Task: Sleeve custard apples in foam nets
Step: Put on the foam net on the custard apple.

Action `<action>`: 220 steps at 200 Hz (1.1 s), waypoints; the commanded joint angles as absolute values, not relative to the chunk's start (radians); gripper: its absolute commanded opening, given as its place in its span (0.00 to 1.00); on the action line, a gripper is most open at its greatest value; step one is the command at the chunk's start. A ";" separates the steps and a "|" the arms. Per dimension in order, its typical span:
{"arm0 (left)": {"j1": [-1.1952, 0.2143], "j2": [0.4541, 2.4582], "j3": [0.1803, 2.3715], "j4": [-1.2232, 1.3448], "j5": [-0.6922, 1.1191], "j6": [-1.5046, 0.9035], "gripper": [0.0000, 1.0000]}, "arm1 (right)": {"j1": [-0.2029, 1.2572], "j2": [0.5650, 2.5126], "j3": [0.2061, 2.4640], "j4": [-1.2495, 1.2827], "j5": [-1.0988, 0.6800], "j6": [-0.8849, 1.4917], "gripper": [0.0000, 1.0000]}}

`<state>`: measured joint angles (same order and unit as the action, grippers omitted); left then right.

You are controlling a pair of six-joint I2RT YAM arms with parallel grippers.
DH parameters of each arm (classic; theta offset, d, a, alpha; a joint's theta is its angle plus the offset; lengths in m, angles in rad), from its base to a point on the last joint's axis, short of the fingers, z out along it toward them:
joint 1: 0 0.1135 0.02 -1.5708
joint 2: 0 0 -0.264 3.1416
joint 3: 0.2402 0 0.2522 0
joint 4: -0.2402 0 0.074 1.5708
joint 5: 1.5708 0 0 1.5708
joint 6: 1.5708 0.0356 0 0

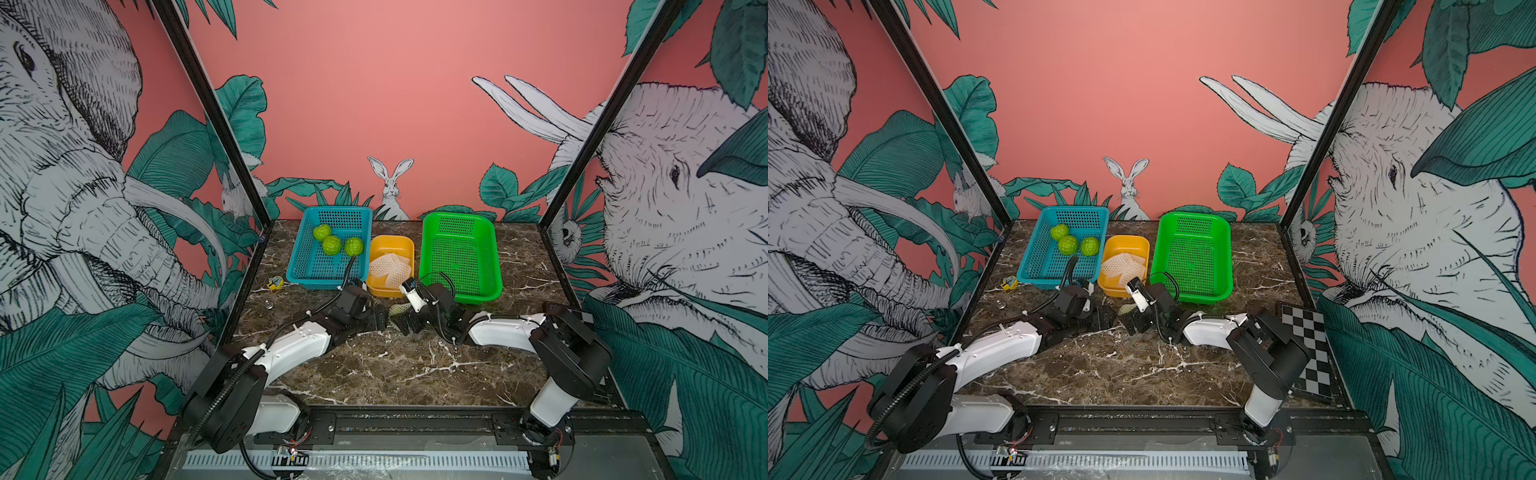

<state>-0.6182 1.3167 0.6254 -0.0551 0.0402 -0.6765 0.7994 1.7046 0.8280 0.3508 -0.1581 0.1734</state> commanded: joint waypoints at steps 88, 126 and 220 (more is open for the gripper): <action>-0.614 1.298 0.614 -0.047 -0.007 -0.667 0.93 | 0.807 1.824 1.018 0.094 -0.141 0.177 0.84; -0.608 1.252 0.594 -0.076 -0.038 -0.664 0.94 | 0.817 1.907 1.132 -0.088 -0.106 0.173 0.84; -0.599 1.227 0.611 -0.097 -0.044 -0.647 0.95 | 0.828 1.822 1.219 -0.243 -0.113 0.221 0.99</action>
<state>-0.6041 1.2484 0.6041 -0.0788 -0.0269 -0.6529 0.8249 1.9205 1.2110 -0.1833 -0.1120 0.1982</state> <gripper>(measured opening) 0.944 0.986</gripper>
